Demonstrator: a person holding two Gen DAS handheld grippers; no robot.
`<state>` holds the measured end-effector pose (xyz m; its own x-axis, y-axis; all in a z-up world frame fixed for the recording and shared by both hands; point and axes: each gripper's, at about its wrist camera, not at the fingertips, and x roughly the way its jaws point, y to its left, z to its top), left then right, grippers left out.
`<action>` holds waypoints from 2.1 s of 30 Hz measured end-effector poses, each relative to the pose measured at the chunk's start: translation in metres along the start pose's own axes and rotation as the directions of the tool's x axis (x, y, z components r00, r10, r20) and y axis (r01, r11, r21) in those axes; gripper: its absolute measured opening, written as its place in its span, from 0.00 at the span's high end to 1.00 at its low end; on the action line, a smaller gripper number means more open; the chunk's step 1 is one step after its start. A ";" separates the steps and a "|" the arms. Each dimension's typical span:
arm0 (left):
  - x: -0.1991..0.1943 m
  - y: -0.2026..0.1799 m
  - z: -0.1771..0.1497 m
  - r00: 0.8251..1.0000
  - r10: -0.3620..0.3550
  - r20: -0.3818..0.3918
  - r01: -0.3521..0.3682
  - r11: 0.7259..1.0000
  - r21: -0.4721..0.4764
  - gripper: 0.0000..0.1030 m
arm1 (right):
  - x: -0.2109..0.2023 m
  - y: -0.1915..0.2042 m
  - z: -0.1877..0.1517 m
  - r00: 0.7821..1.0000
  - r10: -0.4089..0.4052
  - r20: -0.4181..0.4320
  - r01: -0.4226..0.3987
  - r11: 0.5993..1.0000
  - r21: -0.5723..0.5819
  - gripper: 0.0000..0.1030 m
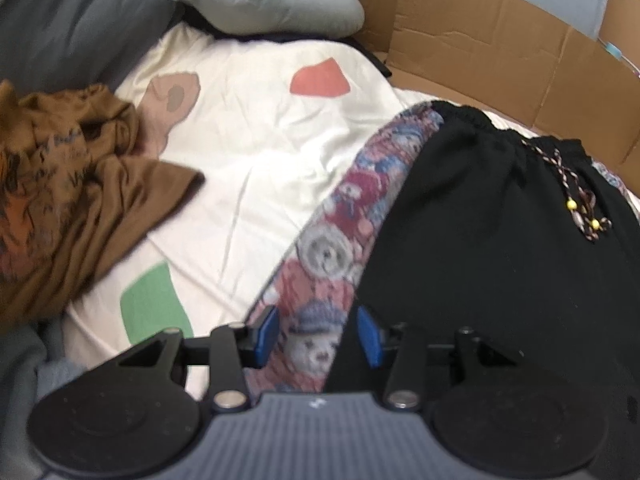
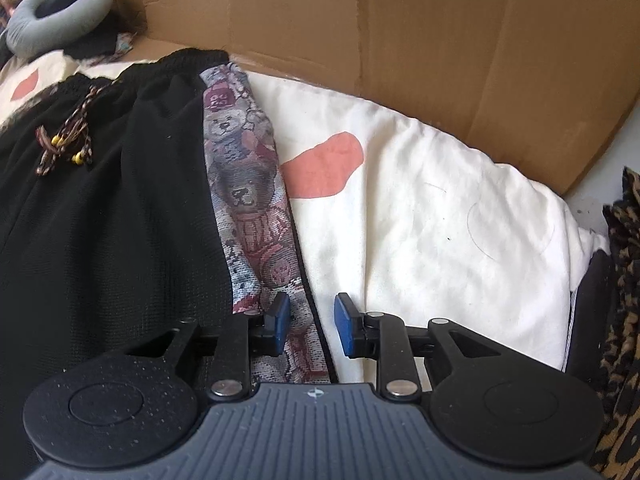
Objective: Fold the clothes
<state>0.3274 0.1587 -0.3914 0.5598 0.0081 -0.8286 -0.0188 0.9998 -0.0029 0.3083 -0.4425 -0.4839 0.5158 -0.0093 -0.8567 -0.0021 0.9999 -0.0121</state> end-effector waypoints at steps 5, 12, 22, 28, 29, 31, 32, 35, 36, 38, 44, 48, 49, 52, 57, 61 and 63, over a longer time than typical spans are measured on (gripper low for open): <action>0.012 0.005 0.013 0.999 0.028 0.024 -0.029 0.999 0.033 0.54 | 0.001 0.005 0.002 1.000 0.000 -0.007 0.000 0.999 -0.040 0.88; 0.033 0.012 0.019 1.000 -0.020 0.012 0.019 0.998 0.058 0.54 | 0.001 0.008 0.002 1.000 -0.017 -0.004 0.017 0.999 -0.047 0.99; 0.035 0.011 0.024 1.000 0.008 -0.015 -0.006 0.994 0.110 0.97 | -0.009 0.016 0.003 0.995 -0.099 0.013 0.099 0.995 -0.015 1.00; 0.042 0.006 0.023 0.998 0.059 -0.028 -0.054 0.987 0.150 0.97 | -0.014 0.013 0.004 0.989 -0.144 0.024 0.144 0.990 -0.003 1.00; 0.044 0.004 0.022 0.997 0.069 -0.033 -0.063 0.985 0.163 0.96 | -0.011 0.014 0.003 0.989 -0.149 0.018 0.149 0.989 -0.011 1.00; 0.047 0.003 0.023 0.996 0.083 -0.040 -0.076 0.985 0.158 0.92 | -0.001 0.013 -0.001 0.989 -0.150 -0.004 0.150 0.989 -0.006 1.00; 0.047 0.004 0.024 0.995 0.086 -0.043 -0.079 0.986 0.148 0.88 | 0.002 0.013 -0.002 0.989 -0.151 -0.009 0.151 0.989 -0.004 1.00; 0.042 0.009 0.029 0.997 0.062 -0.055 -0.057 0.995 0.084 0.67 | 0.001 0.011 0.000 0.990 -0.142 -0.007 0.142 0.989 0.036 0.98; 0.038 0.009 0.030 0.998 0.039 -0.040 -0.036 0.996 0.079 0.56 | -0.001 0.009 0.001 0.991 -0.136 -0.003 0.136 0.989 0.057 0.98; 0.030 0.011 0.033 1.000 -0.004 -0.010 0.005 0.997 0.072 0.48 | -0.007 0.005 0.003 0.993 -0.119 0.024 0.116 0.988 0.103 0.93; 0.031 0.000 0.044 0.999 -0.039 0.023 0.037 0.995 0.090 0.47 | -0.020 0.010 0.018 0.990 -0.077 0.118 0.058 0.986 0.156 0.72; 0.036 -0.008 0.052 0.998 -0.056 0.030 0.053 0.995 0.086 0.48 | -0.011 0.022 0.031 0.991 -0.059 0.121 0.043 0.990 0.133 0.70; 0.038 -0.009 0.053 0.998 -0.062 0.030 0.059 0.995 0.086 0.48 | -0.007 0.024 0.034 0.991 -0.056 0.120 0.041 0.991 0.126 0.70; 0.044 -0.016 0.058 0.997 -0.067 0.026 0.064 0.993 0.097 0.48 | 0.003 0.030 0.040 0.992 -0.048 0.113 0.035 0.994 0.108 0.70; 0.060 -0.018 0.057 0.999 -0.031 -0.009 0.032 0.994 0.109 0.47 | 0.013 0.032 0.036 0.995 -0.056 0.080 0.048 0.994 0.094 0.70; 0.059 -0.016 0.056 1.000 0.014 -0.006 -0.013 0.992 0.127 0.47 | 0.012 0.028 0.028 0.994 -0.077 0.074 0.072 0.995 0.072 0.70; 0.055 -0.013 0.058 1.000 0.027 0.005 -0.028 0.993 0.114 0.50 | 0.010 0.023 0.025 0.994 -0.084 0.072 0.078 0.994 0.073 0.70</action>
<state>0.4067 0.1473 -0.4047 0.5629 0.0354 -0.8258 0.0605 0.9946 0.0839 0.3350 -0.4193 -0.4801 0.5744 -0.0923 -0.8134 0.1007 0.9940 -0.0417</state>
